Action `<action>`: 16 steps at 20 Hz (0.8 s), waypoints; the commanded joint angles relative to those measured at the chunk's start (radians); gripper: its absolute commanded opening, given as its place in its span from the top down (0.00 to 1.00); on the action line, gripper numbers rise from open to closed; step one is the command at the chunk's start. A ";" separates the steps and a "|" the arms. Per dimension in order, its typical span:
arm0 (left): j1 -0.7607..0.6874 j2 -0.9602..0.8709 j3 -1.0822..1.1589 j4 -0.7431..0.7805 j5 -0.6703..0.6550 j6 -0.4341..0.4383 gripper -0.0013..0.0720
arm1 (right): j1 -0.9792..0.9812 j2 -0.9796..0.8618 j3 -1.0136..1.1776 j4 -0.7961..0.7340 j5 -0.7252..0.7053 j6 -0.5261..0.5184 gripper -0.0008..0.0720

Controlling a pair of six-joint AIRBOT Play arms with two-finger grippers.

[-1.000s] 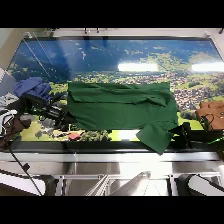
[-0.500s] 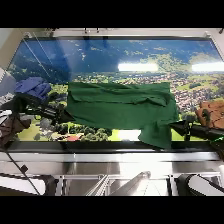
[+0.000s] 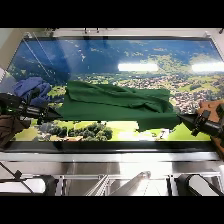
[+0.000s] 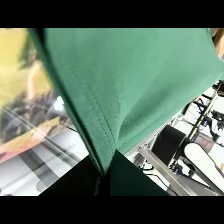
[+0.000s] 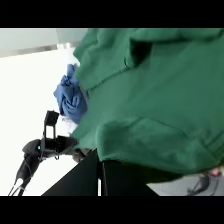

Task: Fold the shirts.

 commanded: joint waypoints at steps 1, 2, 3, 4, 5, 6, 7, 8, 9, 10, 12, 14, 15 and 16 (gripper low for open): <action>-0.014 0.006 0.003 -0.011 -0.002 0.002 0.94 | -0.002 0.003 0.001 0.050 -0.050 -0.012 0.96; -0.035 0.002 0.018 -0.008 -0.016 0.002 0.94 | -0.002 0.000 0.001 0.085 -0.083 -0.027 0.96; -0.061 -0.006 0.053 -0.011 -0.027 0.001 0.94 | -0.002 -0.007 0.005 0.122 -0.117 -0.048 0.96; -0.084 -0.019 0.101 -0.011 -0.028 -0.006 0.94 | -0.002 -0.023 0.015 0.155 -0.144 -0.068 0.96; -0.104 -0.040 0.161 -0.010 -0.029 -0.026 0.94 | -0.002 -0.045 0.032 0.177 -0.163 -0.081 0.96; -0.122 -0.069 0.226 -0.010 -0.028 -0.048 0.94 | 0.001 -0.069 0.053 0.184 -0.176 -0.098 0.96; -0.137 -0.109 0.301 -0.008 -0.028 -0.079 0.94 | 0.016 -0.101 0.081 0.183 -0.196 -0.104 0.96; -0.147 -0.151 0.370 -0.008 -0.028 -0.104 0.94 | 0.043 -0.135 0.110 0.184 -0.224 -0.117 0.96; -0.155 -0.198 0.437 -0.008 -0.028 -0.126 0.94 | 0.081 -0.174 0.143 0.187 -0.262 -0.133 0.96; -0.161 -0.243 0.497 -0.008 -0.028 -0.147 0.94 | 0.121 -0.212 0.175 0.197 -0.306 -0.149 0.96; -0.169 -0.339 0.607 -0.008 -0.027 -0.182 0.94 | 0.201 -0.310 0.262 0.202 -0.404 -0.177 0.96; -0.171 -0.426 0.701 -0.008 -0.026 -0.212 0.94 | 0.262 -0.419 0.352 0.202 -0.443 -0.183 0.96; -0.171 -0.462 0.740 -0.009 -0.023 -0.221 0.94 | 0.284 -0.472 0.394 0.202 -0.449 -0.183 0.96; -0.178 -0.497 0.782 -0.008 -0.023 -0.230 0.94 | 0.302 -0.522 0.433 0.202 -0.453 -0.183 0.96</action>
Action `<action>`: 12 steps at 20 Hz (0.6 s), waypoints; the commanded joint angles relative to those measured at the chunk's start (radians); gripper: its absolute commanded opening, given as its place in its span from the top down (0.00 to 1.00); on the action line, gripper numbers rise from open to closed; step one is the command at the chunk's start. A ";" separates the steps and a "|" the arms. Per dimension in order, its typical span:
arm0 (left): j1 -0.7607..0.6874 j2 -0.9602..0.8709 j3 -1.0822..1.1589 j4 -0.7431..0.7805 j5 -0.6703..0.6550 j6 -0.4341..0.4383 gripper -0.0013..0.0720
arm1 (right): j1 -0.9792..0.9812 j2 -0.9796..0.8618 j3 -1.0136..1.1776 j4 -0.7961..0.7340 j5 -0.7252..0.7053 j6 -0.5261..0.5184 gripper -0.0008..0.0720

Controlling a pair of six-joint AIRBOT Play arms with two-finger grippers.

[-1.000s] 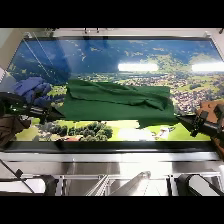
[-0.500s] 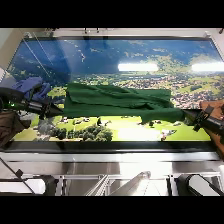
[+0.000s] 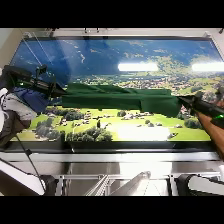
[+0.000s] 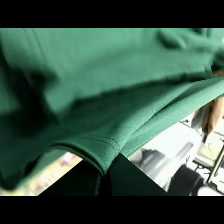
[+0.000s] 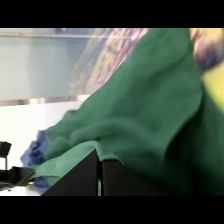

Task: Fold the shirts.

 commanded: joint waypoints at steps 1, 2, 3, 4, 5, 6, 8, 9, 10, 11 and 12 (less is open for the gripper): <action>-0.011 -0.137 0.167 0.000 0.004 -0.057 0.94 | 0.084 -0.170 0.137 0.004 -0.075 -0.017 0.96; -0.019 -0.167 0.210 0.000 0.006 -0.074 0.94 | 0.095 -0.196 0.155 0.004 -0.088 -0.021 0.96; -0.027 -0.196 0.253 0.000 0.006 -0.078 0.94 | 0.100 -0.209 0.165 0.004 -0.103 -0.041 0.96; -0.037 -0.221 0.292 0.000 0.011 -0.077 0.95 | 0.102 -0.213 0.169 0.005 -0.129 -0.067 0.96; -0.049 -0.244 0.330 0.000 0.021 -0.078 0.95 | 0.101 -0.213 0.174 0.005 -0.146 -0.083 0.96; -0.063 -0.269 0.369 0.002 0.038 -0.078 0.95 | 0.099 -0.213 0.179 0.005 -0.157 -0.109 0.96; -0.078 -0.290 0.395 0.002 0.048 -0.078 0.95 | 0.099 -0.213 0.188 0.005 -0.160 -0.147 0.96; -0.081 -0.290 0.382 0.002 0.044 -0.077 0.95 | 0.100 -0.213 0.191 0.005 -0.160 -0.156 0.96; -0.081 -0.290 0.368 0.002 0.047 -0.077 0.95 | 0.100 -0.213 0.194 0.005 -0.160 -0.160 0.89; -0.080 -0.290 0.357 0.002 0.053 -0.078 0.94 | 0.099 -0.213 0.199 0.005 -0.159 -0.160 0.63; -0.078 -0.290 0.356 0.001 0.072 -0.078 0.69 | 0.099 -0.213 0.207 0.004 -0.148 -0.160 0.49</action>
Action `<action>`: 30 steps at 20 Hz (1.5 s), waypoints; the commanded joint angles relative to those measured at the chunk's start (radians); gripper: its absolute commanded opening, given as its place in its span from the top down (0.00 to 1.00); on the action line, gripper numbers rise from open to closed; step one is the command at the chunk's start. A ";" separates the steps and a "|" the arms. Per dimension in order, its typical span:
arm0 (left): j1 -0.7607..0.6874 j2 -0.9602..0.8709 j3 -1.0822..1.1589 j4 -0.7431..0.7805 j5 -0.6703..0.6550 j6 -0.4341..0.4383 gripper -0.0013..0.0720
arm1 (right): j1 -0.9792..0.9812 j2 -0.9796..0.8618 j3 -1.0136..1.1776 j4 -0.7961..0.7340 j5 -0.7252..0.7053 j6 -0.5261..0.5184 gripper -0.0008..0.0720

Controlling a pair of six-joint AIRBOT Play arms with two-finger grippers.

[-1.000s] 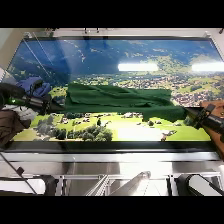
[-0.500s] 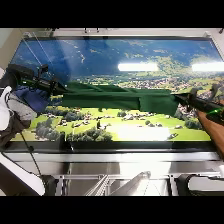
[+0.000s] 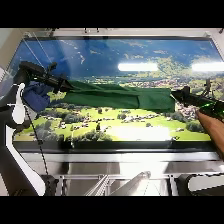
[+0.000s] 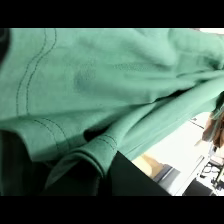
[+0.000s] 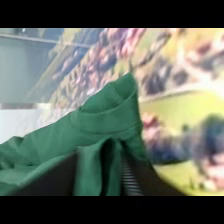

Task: Fold the shirts.

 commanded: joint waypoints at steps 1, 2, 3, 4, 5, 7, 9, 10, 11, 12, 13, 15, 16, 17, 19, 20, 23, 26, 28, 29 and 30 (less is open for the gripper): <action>0.002 -0.012 0.015 -0.003 0.054 -0.004 0.52 | 0.001 -0.002 0.031 -0.005 0.037 -0.024 0.47; 0.007 -0.008 0.037 -0.005 0.080 -0.004 0.51 | -0.008 0.003 0.050 -0.006 0.089 -0.023 0.47; 0.008 0.006 0.050 -0.005 0.094 -0.006 0.51 | -0.023 0.010 0.073 -0.014 0.145 -0.022 0.47; 0.017 0.032 0.053 -0.005 0.095 -0.007 0.51 | -0.047 0.021 0.103 -0.052 0.198 0.006 0.47; 0.026 0.065 0.053 -0.005 0.089 -0.007 0.47 | -0.070 0.032 0.131 -0.131 0.220 0.083 0.45; 0.049 0.129 0.046 -0.004 0.094 -0.007 0.47 | -0.097 0.047 0.180 -0.380 0.221 0.278 0.10; 0.072 0.205 -0.009 -0.003 0.101 -0.014 0.00 | -0.089 0.043 0.188 -0.520 0.225 0.350 0.10; 0.084 0.244 -0.047 -0.003 0.100 -0.013 0.00 | -0.074 0.032 0.188 -0.537 0.224 0.359 0.02; 0.094 0.277 -0.080 -0.003 0.100 -0.013 0.00 | -0.058 0.014 0.188 -0.536 0.224 0.360 0.02; 0.100 0.309 -0.115 -0.002 0.099 -0.009 0.00 | -0.041 -0.008 0.188 -0.536 0.221 0.360 0.02; 0.109 0.343 -0.155 -0.002 0.091 -0.007 0.00 | -0.023 -0.032 0.189 -0.536 0.216 0.367 0.02; 0.127 0.391 -0.212 -0.002 0.088 0.006 0.00 | 0.002 -0.080 0.195 -0.532 0.216 0.390 0.02; 0.137 0.413 -0.241 -0.003 0.088 0.008 0.01 | 0.008 -0.099 0.200 -0.521 0.219 0.399 0.02; 0.140 0.431 -0.267 -0.002 0.089 0.009 0.01 | 0.011 -0.114 0.211 -0.489 0.245 0.398 0.02; 0.144 0.447 -0.301 -0.004 0.090 0.009 0.01 | 0.030 -0.125 0.224 -0.447 0.290 0.413 0.02; 0.141 0.448 -0.311 -0.004 0.089 0.009 0.01 | 0.044 -0.126 0.225 -0.446 0.292 0.421 0.03; 0.102 0.447 -0.352 -0.003 0.048 0.010 0.01 | 0.098 -0.134 0.228 -0.437 0.292 0.435 0.31; 0.015 0.447 -0.391 -0.003 -0.061 0.010 0.12 | 0.136 -0.133 0.247 -0.380 0.312 0.426 0.96; -0.075 0.446 -0.407 -0.003 -0.169 0.058 0.97 | 0.134 -0.125 0.283 -0.379 0.387 0.427 0.96; -0.132 0.435 -0.398 -0.002 -0.212 0.071 0.96 | 0.126 -0.109 0.294 -0.385 0.427 0.432 0.96; -0.192 0.411 -0.374 -0.001 -0.242 0.071 0.96 | 0.117 -0.090 0.298 -0.415 0.459 0.452 0.96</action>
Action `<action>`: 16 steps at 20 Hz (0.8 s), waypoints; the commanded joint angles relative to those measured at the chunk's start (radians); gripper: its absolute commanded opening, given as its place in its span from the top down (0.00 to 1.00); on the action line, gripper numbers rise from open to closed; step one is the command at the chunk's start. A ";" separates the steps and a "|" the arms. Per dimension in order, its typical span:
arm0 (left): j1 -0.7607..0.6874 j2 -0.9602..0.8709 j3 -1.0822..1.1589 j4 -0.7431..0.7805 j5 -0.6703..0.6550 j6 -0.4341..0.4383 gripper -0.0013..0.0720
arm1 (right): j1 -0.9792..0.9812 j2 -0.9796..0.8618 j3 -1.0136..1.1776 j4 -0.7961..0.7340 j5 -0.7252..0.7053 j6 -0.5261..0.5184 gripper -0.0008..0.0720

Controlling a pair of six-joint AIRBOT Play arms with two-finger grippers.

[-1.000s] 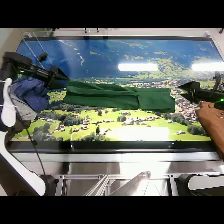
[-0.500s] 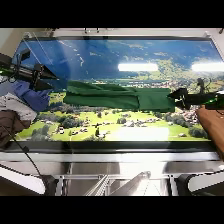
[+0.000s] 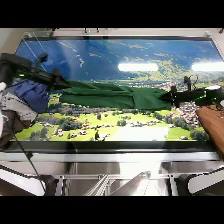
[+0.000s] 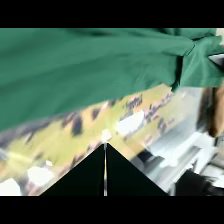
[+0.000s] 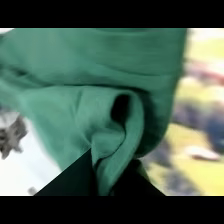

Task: Fold the shirts.

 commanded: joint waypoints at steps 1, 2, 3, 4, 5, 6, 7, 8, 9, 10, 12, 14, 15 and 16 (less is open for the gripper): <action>-0.193 -0.062 0.047 0.013 -0.159 0.031 0.96 | -0.009 0.050 0.026 -0.070 0.120 0.048 0.96; -0.258 -0.103 0.089 0.028 -0.183 0.029 0.96 | -0.012 0.068 0.026 -0.145 0.142 0.073 0.96; -0.330 -0.152 0.139 0.054 -0.214 0.021 0.96 | -0.018 0.083 0.026 -0.223 0.164 0.095 0.96; -0.389 -0.200 0.189 0.090 -0.235 -0.010 0.96 | -0.019 0.094 0.025 -0.267 0.177 0.109 0.96; -0.448 -0.254 0.247 0.119 -0.242 -0.035 0.96 | -0.024 0.103 0.025 -0.282 0.185 0.111 0.96; -0.492 -0.301 0.298 0.131 -0.245 -0.050 0.95 | -0.029 0.112 0.025 -0.282 0.188 0.111 0.96; -0.531 -0.351 0.354 0.133 -0.240 -0.070 0.95 | -0.033 0.123 0.025 -0.282 0.188 0.110 0.96; -0.559 -0.395 0.407 0.133 -0.228 -0.099 0.95 | -0.037 0.134 0.025 -0.279 0.194 0.098 0.96; -0.578 -0.431 0.446 0.133 -0.217 -0.129 0.95 | -0.039 0.143 0.026 -0.278 0.216 0.089 0.96; -0.592 -0.451 0.460 0.133 -0.216 -0.151 0.95 | -0.045 0.151 0.026 -0.278 0.247 0.085 0.96; -0.609 -0.459 0.425 0.132 -0.229 -0.174 0.95 | -0.056 0.167 0.026 -0.278 0.293 0.069 0.96; -0.612 -0.459 0.391 0.129 -0.220 -0.182 0.95 | -0.079 0.195 0.026 -0.266 0.301 0.062 0.96; -0.615 -0.459 0.386 0.129 -0.218 -0.192 0.95 | -0.096 0.211 0.026 -0.237 0.312 0.055 0.96; -0.621 -0.459 0.387 0.118 -0.215 -0.197 0.95 | -0.117 0.227 0.032 -0.168 0.335 0.030 0.96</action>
